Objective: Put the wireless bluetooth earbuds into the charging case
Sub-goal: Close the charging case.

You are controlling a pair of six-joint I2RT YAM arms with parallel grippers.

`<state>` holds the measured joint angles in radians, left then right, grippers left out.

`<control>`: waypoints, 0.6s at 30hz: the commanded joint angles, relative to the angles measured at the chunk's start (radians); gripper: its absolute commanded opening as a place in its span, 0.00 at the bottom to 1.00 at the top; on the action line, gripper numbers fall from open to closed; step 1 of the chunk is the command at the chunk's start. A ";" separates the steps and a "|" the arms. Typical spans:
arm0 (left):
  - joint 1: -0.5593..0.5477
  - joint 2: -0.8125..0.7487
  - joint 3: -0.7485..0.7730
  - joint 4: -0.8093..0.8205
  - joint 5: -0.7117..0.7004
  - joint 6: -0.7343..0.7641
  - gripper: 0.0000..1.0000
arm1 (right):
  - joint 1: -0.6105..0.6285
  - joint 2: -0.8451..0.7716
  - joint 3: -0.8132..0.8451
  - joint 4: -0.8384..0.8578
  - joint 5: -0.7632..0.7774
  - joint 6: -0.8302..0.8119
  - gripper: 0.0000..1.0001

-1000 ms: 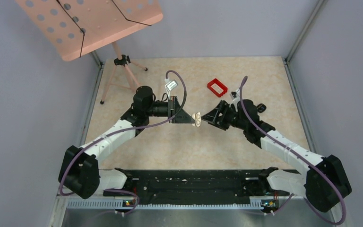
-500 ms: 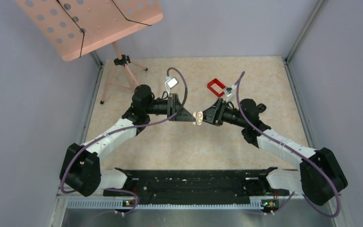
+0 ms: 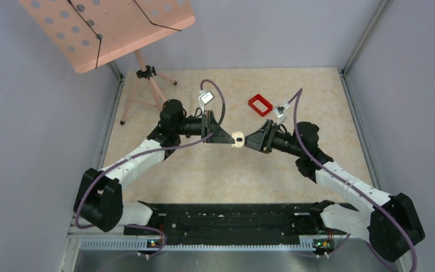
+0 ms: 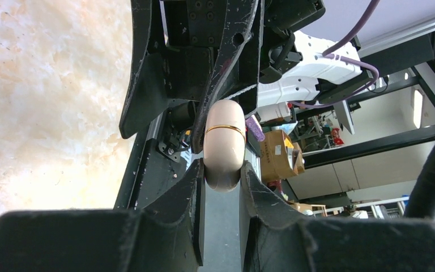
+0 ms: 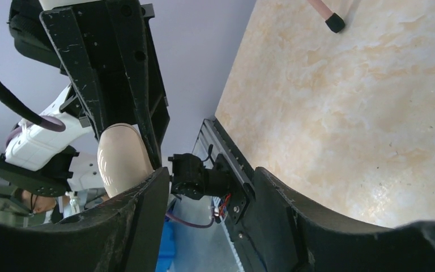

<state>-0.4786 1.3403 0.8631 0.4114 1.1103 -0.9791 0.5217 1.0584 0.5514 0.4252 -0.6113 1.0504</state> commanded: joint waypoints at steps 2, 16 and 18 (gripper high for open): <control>0.016 0.018 0.015 -0.011 -0.038 0.043 0.00 | 0.006 -0.087 0.032 -0.051 0.053 -0.025 0.64; 0.047 0.023 -0.048 0.210 0.022 -0.093 0.00 | -0.022 -0.207 0.025 -0.145 0.175 -0.057 0.74; 0.049 0.024 -0.049 0.211 0.026 -0.094 0.00 | -0.022 -0.220 0.018 -0.115 0.172 -0.060 0.77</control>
<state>-0.4358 1.3628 0.8227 0.5278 1.1118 -1.0485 0.5125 0.8795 0.5507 0.2398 -0.4614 1.0103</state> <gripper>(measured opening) 0.253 0.741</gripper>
